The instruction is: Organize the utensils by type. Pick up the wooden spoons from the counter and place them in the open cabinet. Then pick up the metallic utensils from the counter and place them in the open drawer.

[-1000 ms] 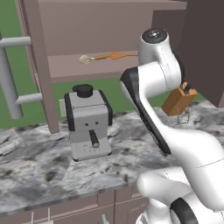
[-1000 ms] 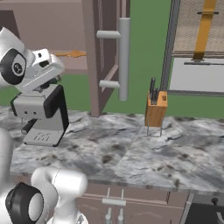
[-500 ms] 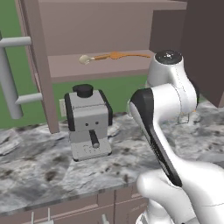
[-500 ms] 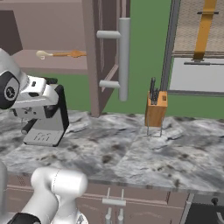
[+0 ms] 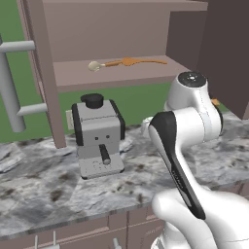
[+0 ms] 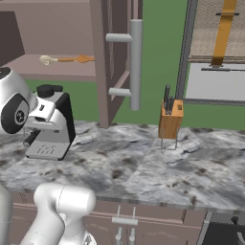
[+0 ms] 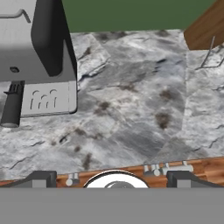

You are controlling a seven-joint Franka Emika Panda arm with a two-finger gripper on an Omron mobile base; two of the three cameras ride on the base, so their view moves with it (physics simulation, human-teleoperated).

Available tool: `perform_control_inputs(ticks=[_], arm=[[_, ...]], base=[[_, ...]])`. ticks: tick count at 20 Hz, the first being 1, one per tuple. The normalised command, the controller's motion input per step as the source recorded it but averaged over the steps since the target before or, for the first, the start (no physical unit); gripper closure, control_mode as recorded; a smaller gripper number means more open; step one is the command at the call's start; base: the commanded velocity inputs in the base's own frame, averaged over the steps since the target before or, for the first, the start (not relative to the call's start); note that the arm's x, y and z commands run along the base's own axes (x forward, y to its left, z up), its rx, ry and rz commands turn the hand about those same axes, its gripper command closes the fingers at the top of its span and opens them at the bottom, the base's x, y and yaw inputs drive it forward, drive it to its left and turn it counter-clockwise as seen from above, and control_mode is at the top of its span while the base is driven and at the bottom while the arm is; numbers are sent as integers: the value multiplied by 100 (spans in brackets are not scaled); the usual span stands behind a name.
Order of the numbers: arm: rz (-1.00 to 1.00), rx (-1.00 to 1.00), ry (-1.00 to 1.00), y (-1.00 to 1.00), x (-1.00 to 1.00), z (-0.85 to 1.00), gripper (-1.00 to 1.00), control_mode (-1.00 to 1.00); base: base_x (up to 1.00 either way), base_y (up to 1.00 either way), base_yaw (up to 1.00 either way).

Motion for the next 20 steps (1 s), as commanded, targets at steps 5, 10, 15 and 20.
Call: perform_control_inputs(ticks=[5, 10, 15, 20], arm=[[0, 0, 0, 0, 0, 0, -100, -100], [0, 0, 0, 1, -4, -3, -100, -100], [0, 0, 0, 0, -7, -3, -100, -100], [-4, 0, 0, 2, -28, -4, -100, -100]], base=[[0, 0, 0], [0, 0, 0], [0, 0, 0], [0, 0, 0]])
